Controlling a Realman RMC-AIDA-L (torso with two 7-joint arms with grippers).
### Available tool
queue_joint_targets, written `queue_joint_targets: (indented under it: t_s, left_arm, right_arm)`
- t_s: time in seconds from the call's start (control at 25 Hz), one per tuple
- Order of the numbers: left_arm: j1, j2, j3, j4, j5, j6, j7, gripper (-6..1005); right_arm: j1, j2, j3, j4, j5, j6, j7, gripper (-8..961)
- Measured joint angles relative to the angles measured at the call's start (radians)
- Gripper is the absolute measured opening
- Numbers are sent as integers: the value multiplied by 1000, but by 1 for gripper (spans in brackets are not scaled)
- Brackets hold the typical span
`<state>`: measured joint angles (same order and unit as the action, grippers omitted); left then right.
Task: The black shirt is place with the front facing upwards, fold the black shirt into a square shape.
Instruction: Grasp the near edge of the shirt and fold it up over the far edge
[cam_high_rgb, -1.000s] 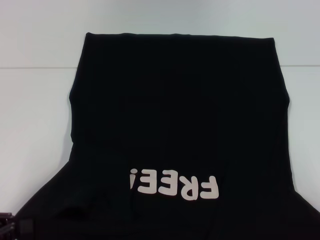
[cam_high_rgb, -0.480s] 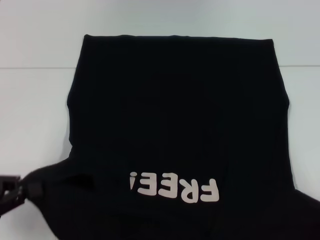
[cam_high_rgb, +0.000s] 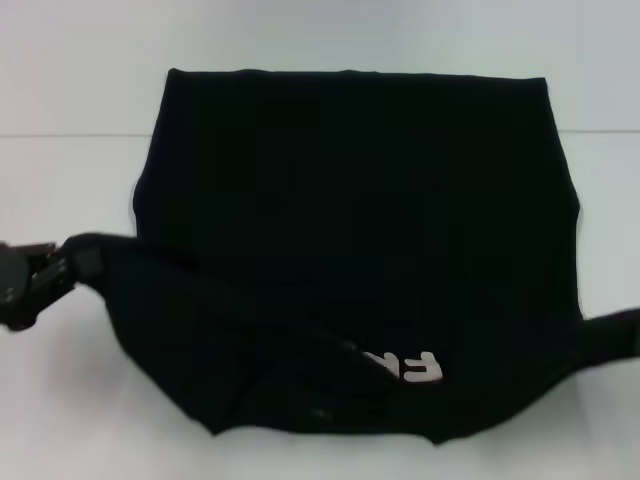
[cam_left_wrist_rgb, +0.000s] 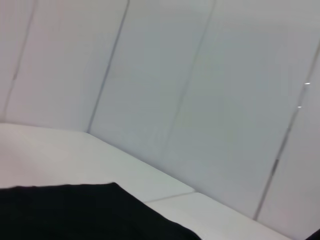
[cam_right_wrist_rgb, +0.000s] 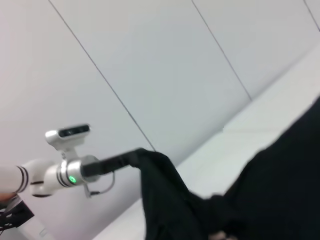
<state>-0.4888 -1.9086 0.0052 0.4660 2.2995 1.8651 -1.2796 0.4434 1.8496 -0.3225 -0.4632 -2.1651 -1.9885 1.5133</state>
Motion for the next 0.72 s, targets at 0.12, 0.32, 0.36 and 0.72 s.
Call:
queue_joint_targets:
  t_s: [0.12, 0.32, 0.36, 0.72]
  left_arm:
    - [-33, -13, -1, -9, -15, -51, 10, 63]
    - [-80, -34, 1, -16, -62, -145, 24, 66]
    - [-85, -38, 1, -17, -74, -158, 26, 67]
    - [-122, -82, 7, -16, -227, -282, 92, 73]
  right_arm:
    - [28, 3, 7, -7, 42, 2, -14, 50]
    - [51, -1, 11, -11, 123, 52, -29, 49]
    - [53, -3, 11, -11, 135, 71, -27, 49]
    - [56, -1, 14, -14, 268, 218, -65, 49]
